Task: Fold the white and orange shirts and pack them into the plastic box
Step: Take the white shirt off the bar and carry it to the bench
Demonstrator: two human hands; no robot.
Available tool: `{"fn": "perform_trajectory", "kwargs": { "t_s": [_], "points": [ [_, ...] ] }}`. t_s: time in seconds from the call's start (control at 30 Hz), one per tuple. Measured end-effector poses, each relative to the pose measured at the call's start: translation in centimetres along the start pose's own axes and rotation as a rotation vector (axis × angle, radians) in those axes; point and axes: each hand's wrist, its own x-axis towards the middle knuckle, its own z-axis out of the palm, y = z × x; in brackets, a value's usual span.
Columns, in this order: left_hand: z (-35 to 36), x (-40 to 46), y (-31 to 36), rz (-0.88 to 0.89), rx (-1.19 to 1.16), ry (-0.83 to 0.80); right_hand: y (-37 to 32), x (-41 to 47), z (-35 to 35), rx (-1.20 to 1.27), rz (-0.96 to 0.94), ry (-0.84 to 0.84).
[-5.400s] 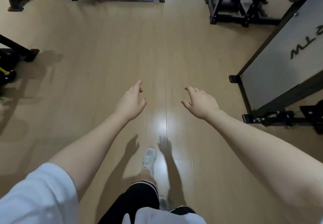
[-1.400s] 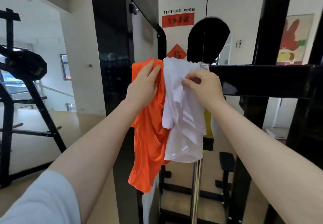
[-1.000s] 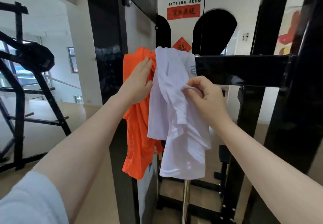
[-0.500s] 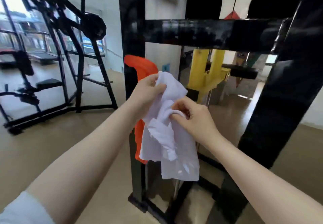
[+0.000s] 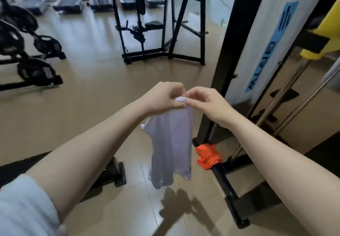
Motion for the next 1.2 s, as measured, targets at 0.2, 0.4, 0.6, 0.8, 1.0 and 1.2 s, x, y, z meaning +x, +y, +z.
{"fn": "perform_trajectory", "kwargs": {
  "t_s": [0.2, 0.4, 0.6, 0.8, 1.0, 1.2],
  "points": [
    [-2.0, -10.7, -5.6, -0.314, -0.071, 0.093, -2.7, 0.5, 7.6, 0.113, -0.015, -0.041],
    [-3.3, -23.7, -9.8, -0.598, -0.315, 0.250, -3.9, -1.4, 16.6, 0.316, 0.159, 0.002],
    [-5.0, -32.1, -10.2, -0.707, -0.540, 0.339, -4.2, -5.6, 25.7, 0.095, 0.206, -0.043],
    [-5.5, -36.2, -10.4, -0.809, -0.632, 0.385, -5.7, -7.0, 32.3, 0.024, 0.261, -0.089],
    [-5.6, -38.4, -12.4, -0.927, -0.970, 0.585, -9.8, -9.3, 37.0, 0.244, 0.032, -0.130],
    [-5.6, -38.2, -15.7, -1.030, -1.167, 0.870, -9.6, -11.4, 39.9, 0.089, -0.206, -0.368]
  ]
}}
